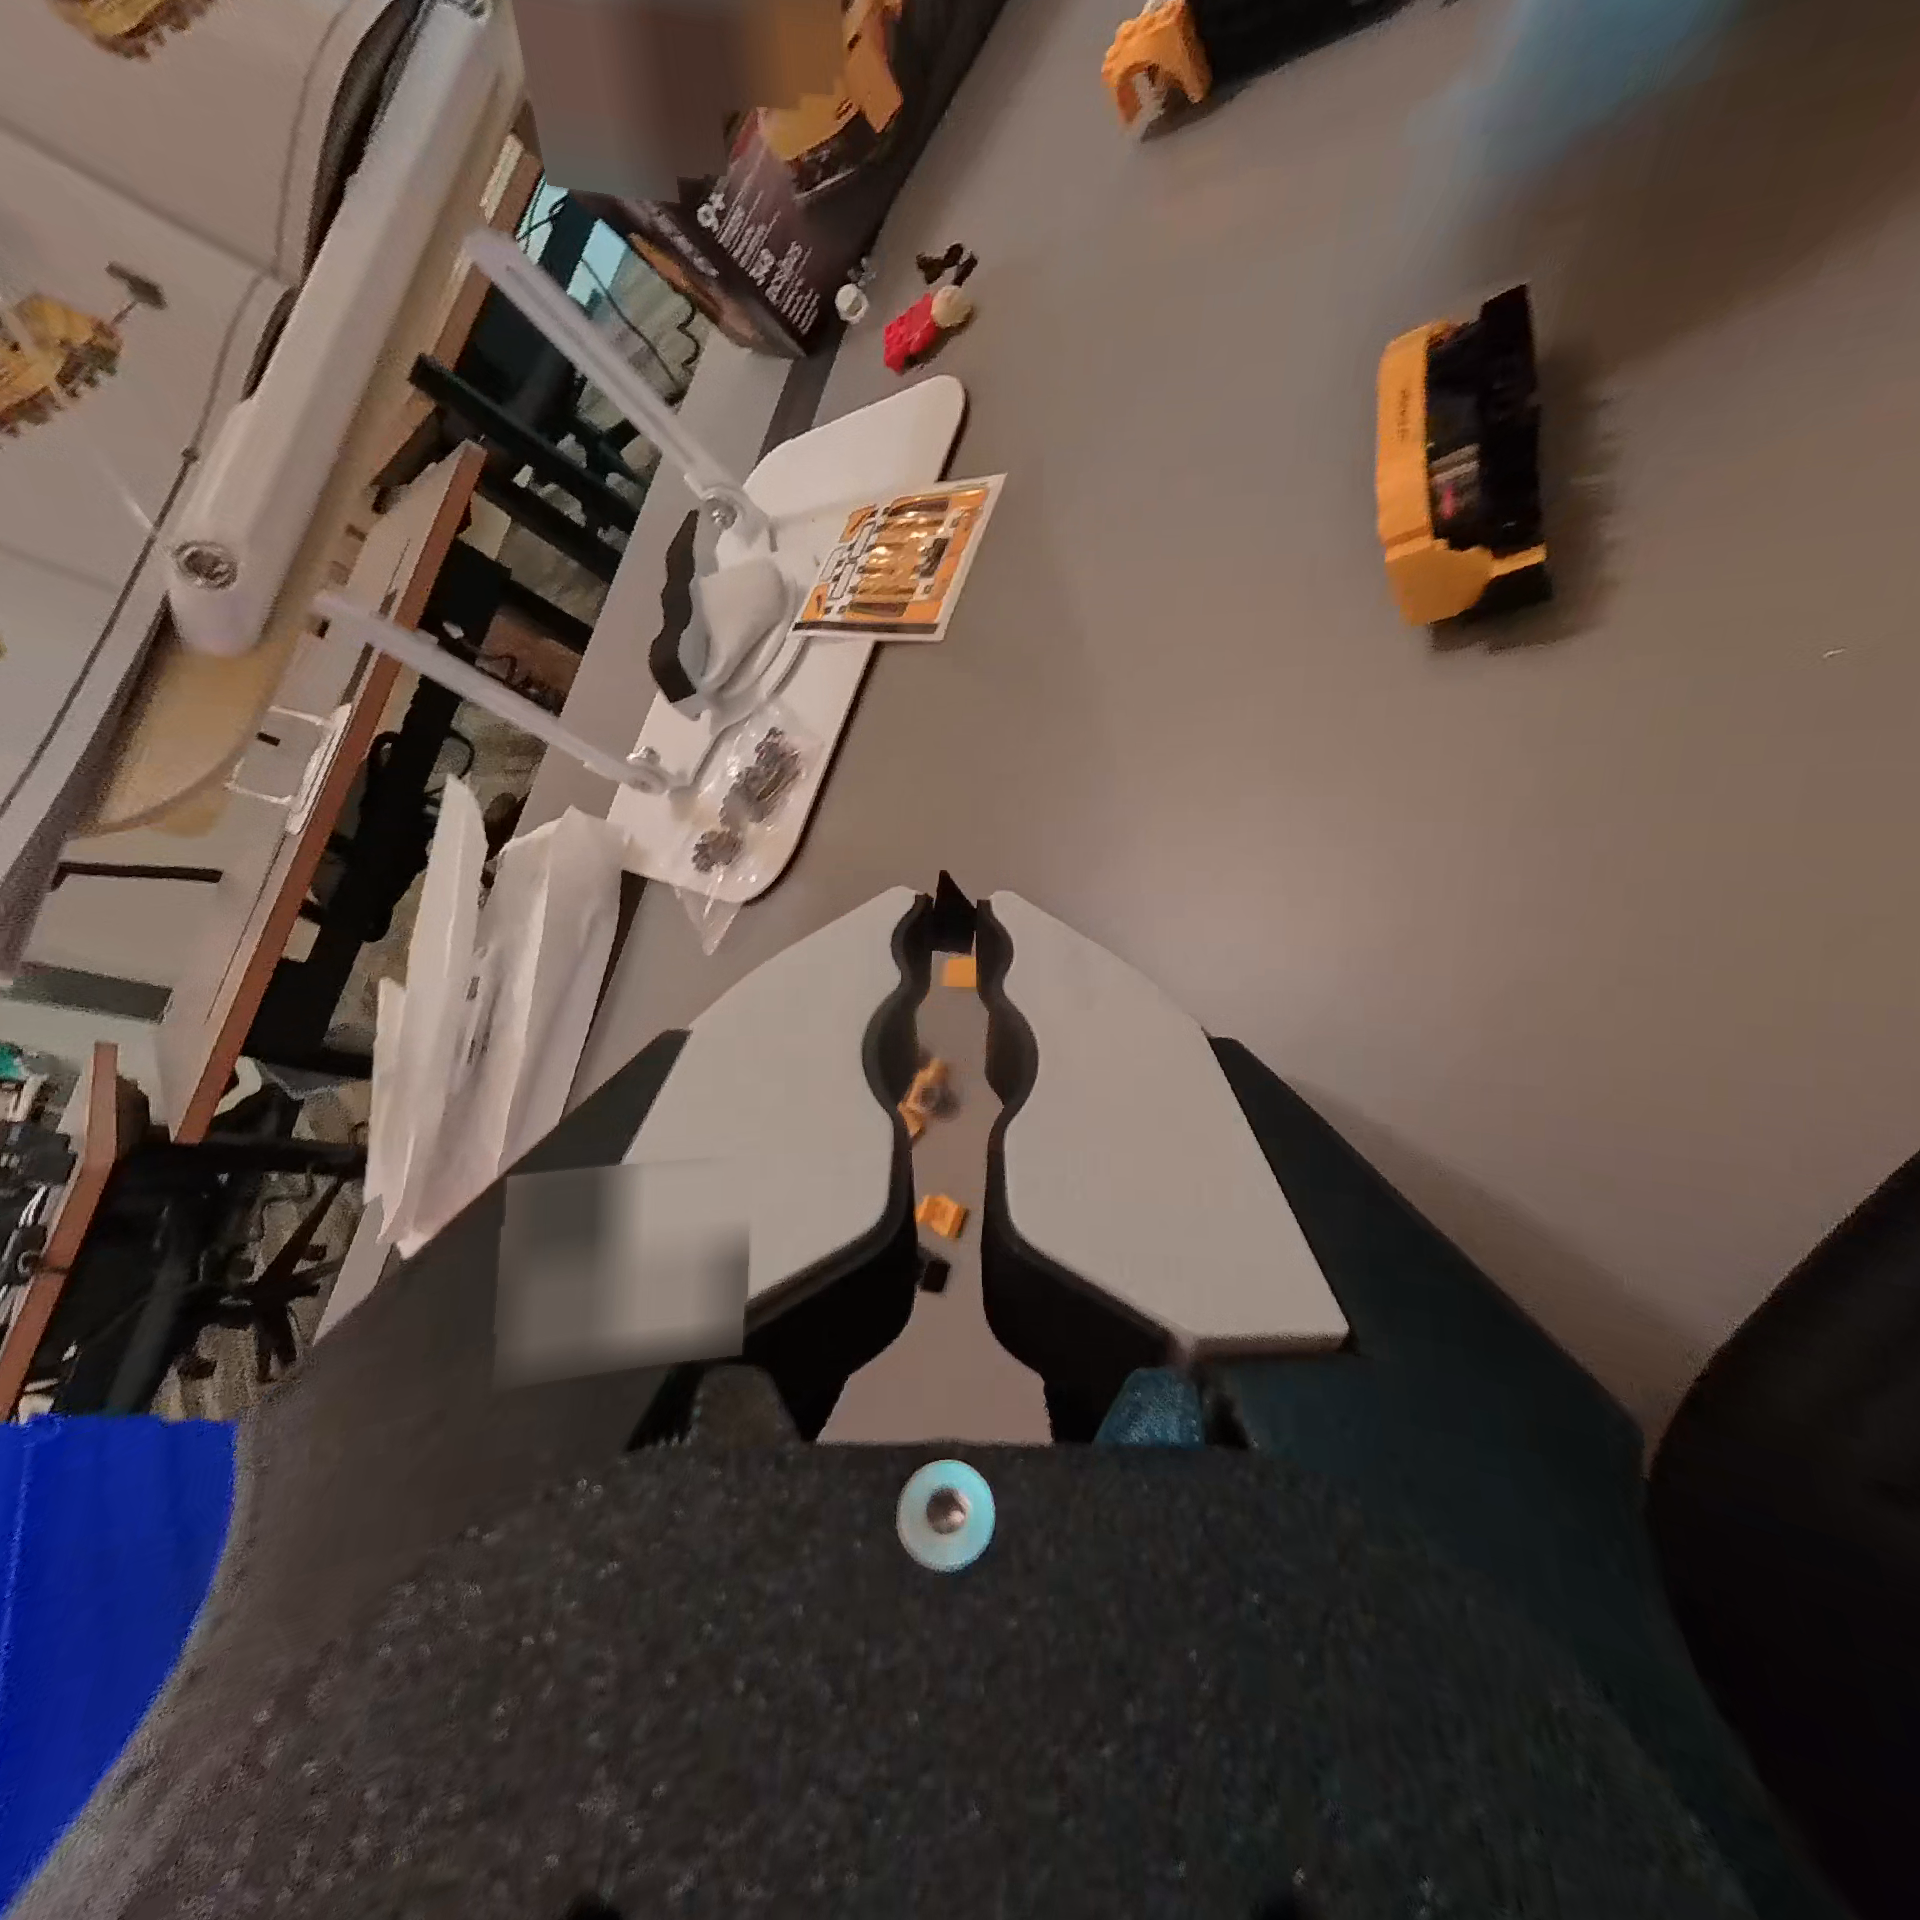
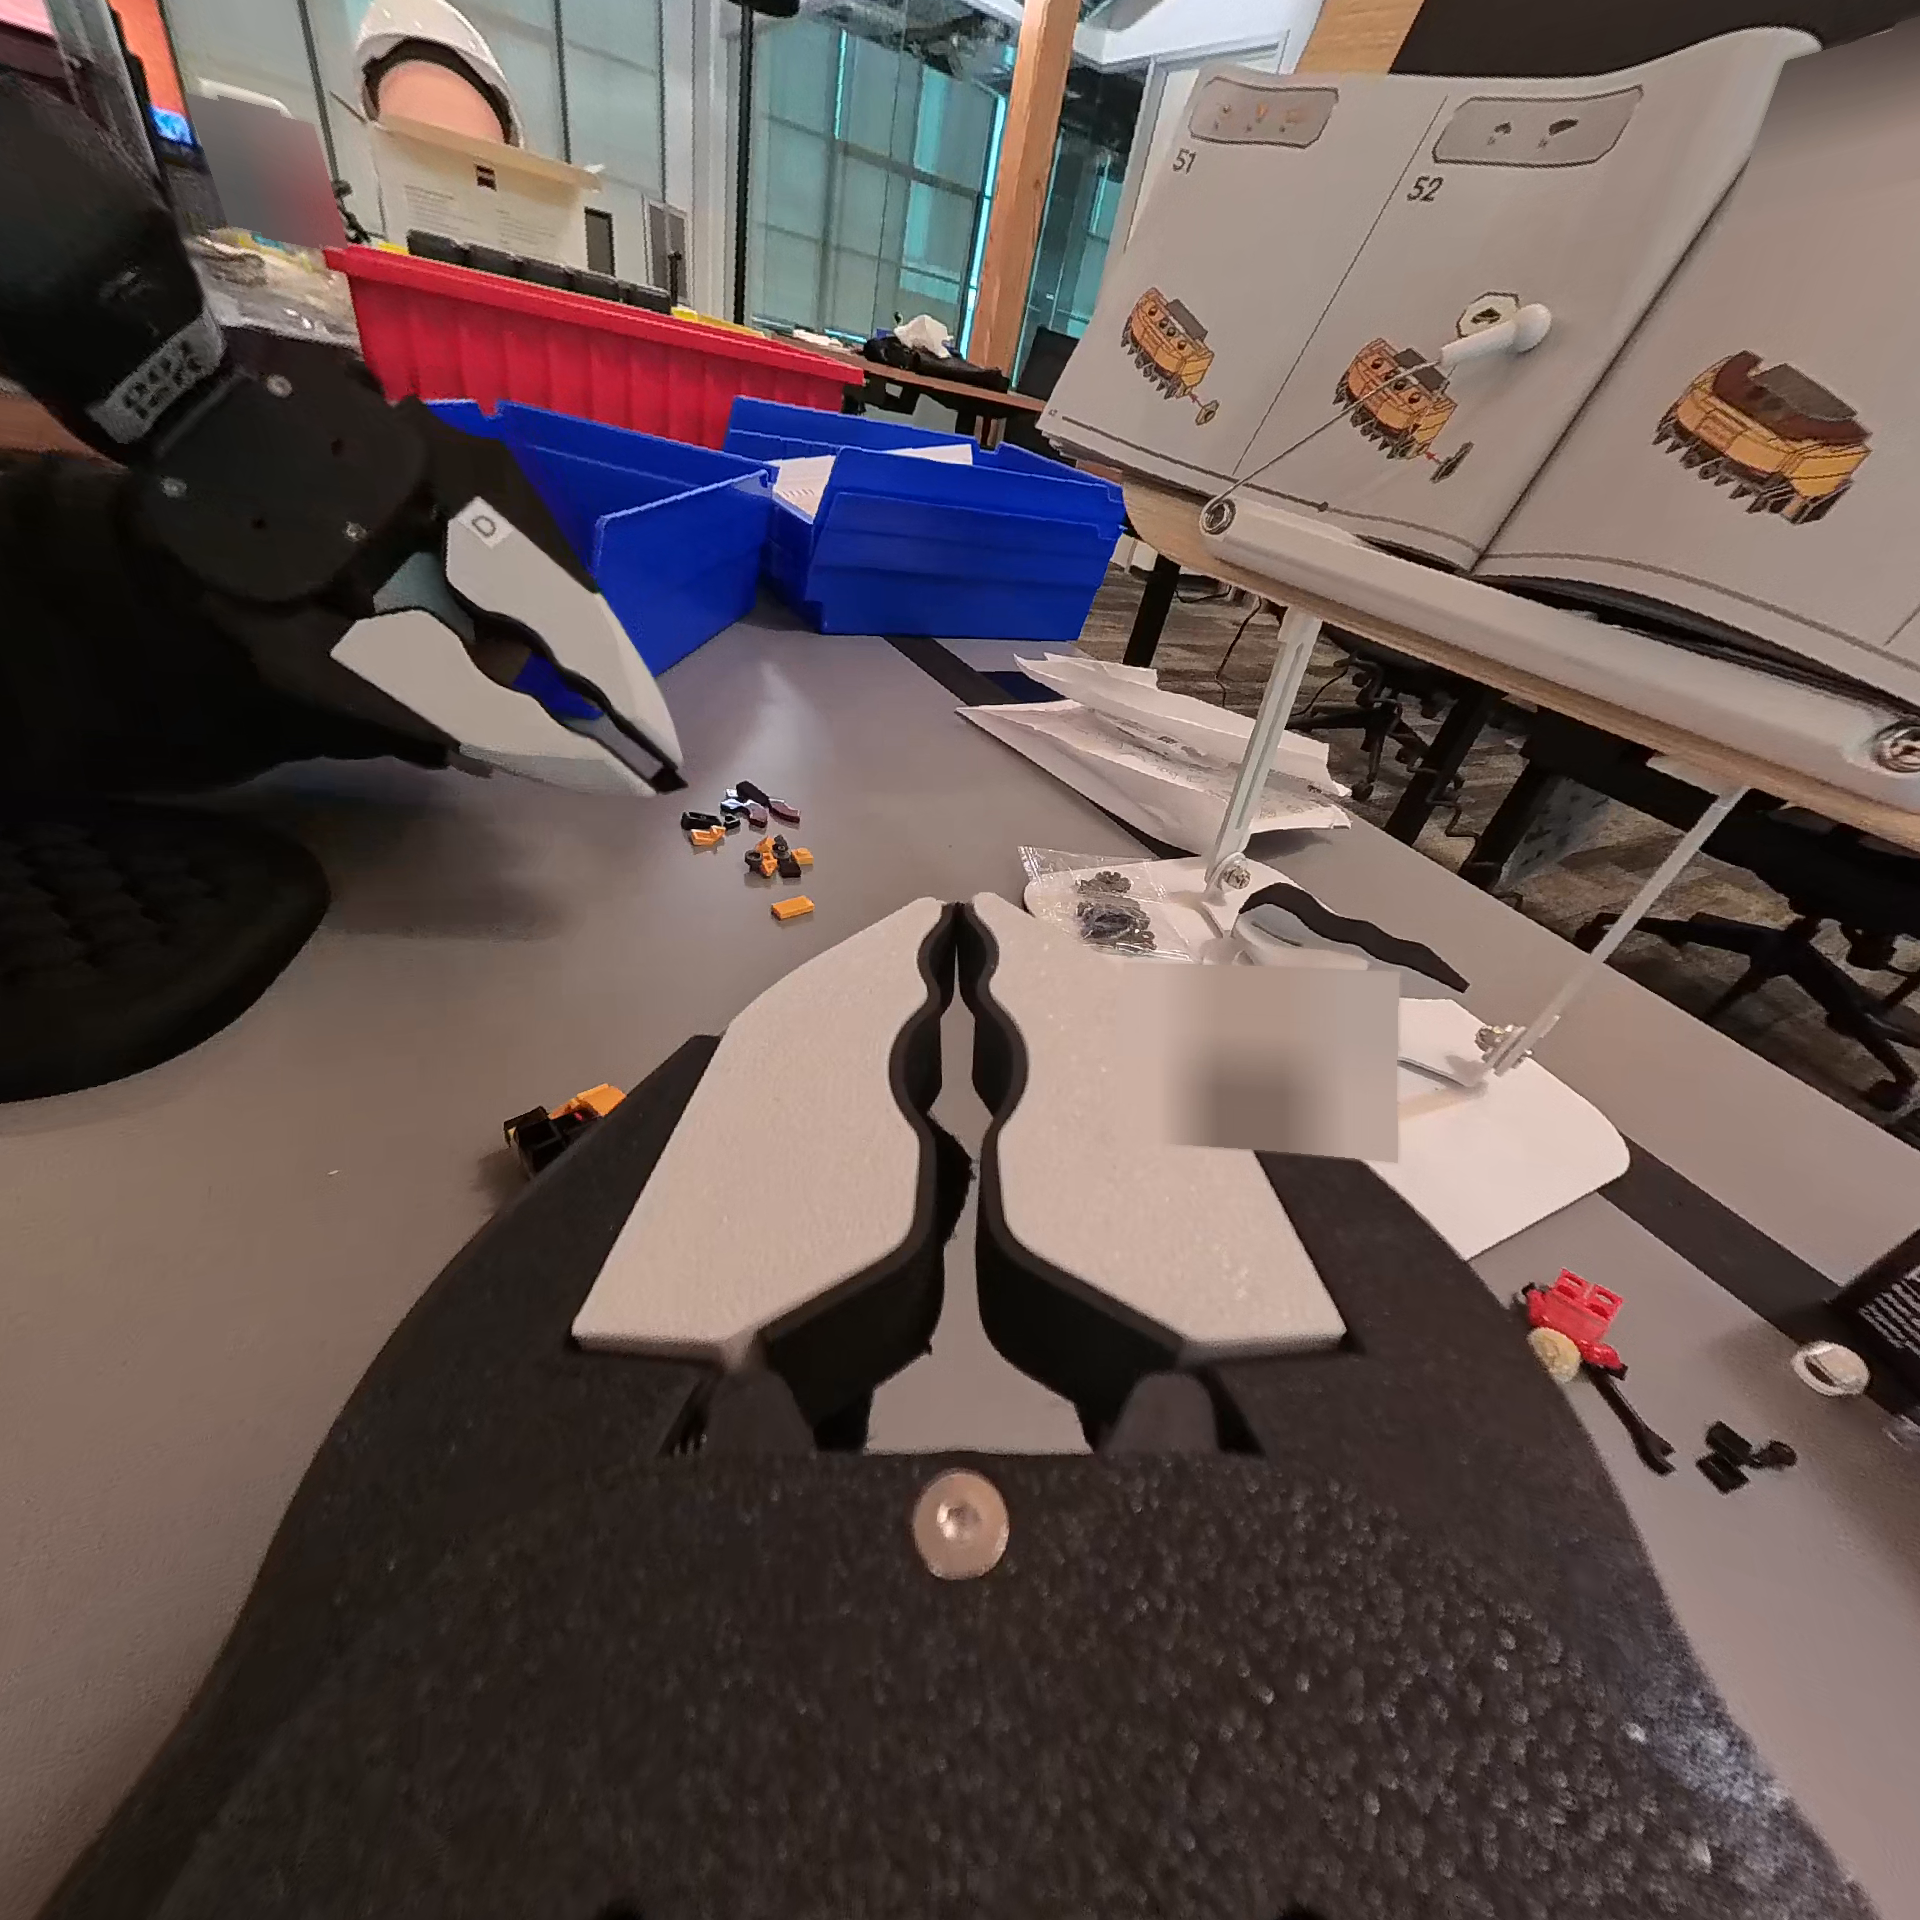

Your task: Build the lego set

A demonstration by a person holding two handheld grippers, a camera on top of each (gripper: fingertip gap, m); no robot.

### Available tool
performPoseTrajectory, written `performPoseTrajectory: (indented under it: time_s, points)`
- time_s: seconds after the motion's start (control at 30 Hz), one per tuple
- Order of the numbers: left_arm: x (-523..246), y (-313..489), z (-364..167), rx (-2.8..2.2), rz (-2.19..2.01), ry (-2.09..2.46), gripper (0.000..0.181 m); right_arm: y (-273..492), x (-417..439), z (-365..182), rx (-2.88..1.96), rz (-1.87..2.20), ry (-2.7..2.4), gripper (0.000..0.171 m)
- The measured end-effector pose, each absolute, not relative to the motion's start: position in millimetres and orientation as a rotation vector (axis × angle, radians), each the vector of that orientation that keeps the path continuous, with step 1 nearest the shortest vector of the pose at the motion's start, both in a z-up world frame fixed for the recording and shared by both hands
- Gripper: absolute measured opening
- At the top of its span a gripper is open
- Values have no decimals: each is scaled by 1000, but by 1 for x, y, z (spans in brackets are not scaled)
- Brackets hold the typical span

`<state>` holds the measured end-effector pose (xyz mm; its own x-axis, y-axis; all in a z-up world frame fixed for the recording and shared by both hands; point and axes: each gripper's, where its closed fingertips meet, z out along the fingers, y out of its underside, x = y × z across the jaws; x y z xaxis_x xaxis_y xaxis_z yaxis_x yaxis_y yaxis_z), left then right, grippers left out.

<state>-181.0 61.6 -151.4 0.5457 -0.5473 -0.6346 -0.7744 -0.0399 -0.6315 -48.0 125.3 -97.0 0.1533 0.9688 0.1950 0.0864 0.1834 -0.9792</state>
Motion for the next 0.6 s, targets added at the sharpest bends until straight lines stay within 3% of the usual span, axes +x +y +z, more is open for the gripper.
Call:
performPoseTrajectory:
  time_s: [0.6]
  points:
    - [-101,42,-205,-1846,-184,1295,7,123,-51,-103,-1199,924,-1251,0]
